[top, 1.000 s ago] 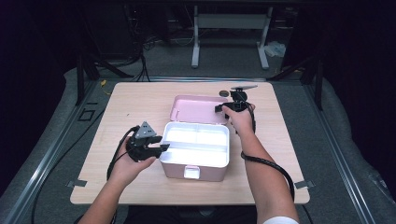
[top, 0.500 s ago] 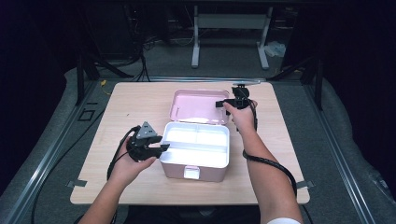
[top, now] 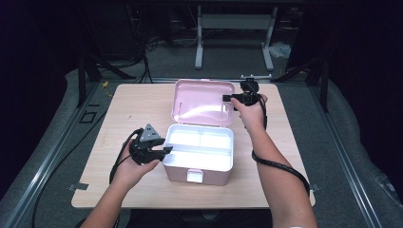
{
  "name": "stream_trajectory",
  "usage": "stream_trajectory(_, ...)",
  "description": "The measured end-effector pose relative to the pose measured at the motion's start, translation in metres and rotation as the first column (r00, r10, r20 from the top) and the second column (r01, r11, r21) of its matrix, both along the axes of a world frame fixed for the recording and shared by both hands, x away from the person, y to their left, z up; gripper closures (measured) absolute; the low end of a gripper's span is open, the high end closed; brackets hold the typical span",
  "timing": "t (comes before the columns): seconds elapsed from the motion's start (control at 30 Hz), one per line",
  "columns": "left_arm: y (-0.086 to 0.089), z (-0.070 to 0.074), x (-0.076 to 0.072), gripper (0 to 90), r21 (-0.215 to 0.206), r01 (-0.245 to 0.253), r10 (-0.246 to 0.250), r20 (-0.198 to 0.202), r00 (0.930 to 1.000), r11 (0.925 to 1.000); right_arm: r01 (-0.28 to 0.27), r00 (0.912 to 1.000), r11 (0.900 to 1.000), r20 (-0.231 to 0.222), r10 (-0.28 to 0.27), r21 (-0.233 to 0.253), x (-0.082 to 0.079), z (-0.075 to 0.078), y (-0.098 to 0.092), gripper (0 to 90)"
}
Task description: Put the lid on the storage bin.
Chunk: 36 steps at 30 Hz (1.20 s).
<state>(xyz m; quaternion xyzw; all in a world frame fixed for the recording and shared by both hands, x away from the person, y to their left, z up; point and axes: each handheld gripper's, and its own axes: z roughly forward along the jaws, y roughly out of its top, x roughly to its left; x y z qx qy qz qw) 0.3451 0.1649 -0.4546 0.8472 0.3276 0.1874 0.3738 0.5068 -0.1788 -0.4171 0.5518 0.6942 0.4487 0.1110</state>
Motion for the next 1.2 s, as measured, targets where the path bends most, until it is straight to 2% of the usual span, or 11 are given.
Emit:
stream_trajectory(0.17, -0.001, -0.001, 0.0, 55.7, -0.001, -0.009, 0.009, 0.005, 0.9999, 1.0, -0.008, 0.9998, 1.0, 0.02, 0.008, -0.017, -0.01, 0.01, -0.002, 52.4)
stream_trajectory(0.2, -0.001, -0.001, 0.0, 55.7, 0.0, -0.008, 0.008, -0.013, 0.9999, 1.0, -0.01, 0.9997, 1.0, 0.024, 0.01, -0.017, -0.012, 0.011, -0.002, 52.4)
stream_trajectory(0.23, -0.002, -0.005, 0.002, 54.7, 0.005, -0.003, 0.003, -0.065, 0.9979, 1.0, -0.013, 0.9996, 1.0, 0.025, 0.014, -0.019, -0.014, 0.013, -0.003, 52.5)
stream_trajectory(0.27, 0.0, -0.007, 0.003, 54.3, -0.029, -0.007, 0.005, -0.069, 0.9976, 0.9995, -0.016, 0.9994, 1.0, 0.031, 0.017, -0.019, -0.016, 0.015, -0.003, 52.2)
stream_trajectory(0.33, 0.0, -0.01, 0.0, 55.0, -0.044, -0.019, 0.018, -0.023, 0.9996, 0.9989, -0.015, 0.999, 1.0, 0.042, 0.016, -0.024, -0.02, 0.018, -0.004, 53.0)
stream_trajectory(0.43, -0.001, -0.008, 0.002, 55.2, -0.035, -0.022, 0.02, -0.042, 0.9989, 0.9992, -0.016, 0.9985, 1.0, 0.051, 0.018, -0.025, -0.024, 0.022, -0.004, 54.7)
stream_trajectory(0.73, -0.006, -0.006, 0.0, 55.0, -0.012, -0.064, 0.064, -0.047, 0.9969, 0.9979, -0.029, 0.9971, 0.998, 0.069, 0.033, -0.051, -0.023, 0.035, 0.002, 60.9)
stream_trajectory(0.87, -0.006, -0.006, 0.0, 53.7, -0.019, -0.074, 0.073, -0.061, 0.9955, 0.997, -0.036, 0.9958, 0.998, 0.082, 0.041, -0.053, -0.022, 0.039, 0.008, 61.1)
stream_trajectory(1.1, -0.006, -0.006, 0.0, 53.4, -0.033, -0.087, 0.084, -0.076, 0.9936, 0.9957, -0.059, 0.9917, 0.997, 0.111, 0.065, -0.057, -0.033, 0.048, 0.01, 59.4)
stream_trajectory(1.2, -0.006, -0.006, 0.0, 53.4, -0.037, -0.095, 0.092, -0.084, 0.9922, 0.9948, -0.064, 0.9875, 0.996, 0.14, 0.071, -0.059, -0.043, 0.05, 0.01, 58.8)
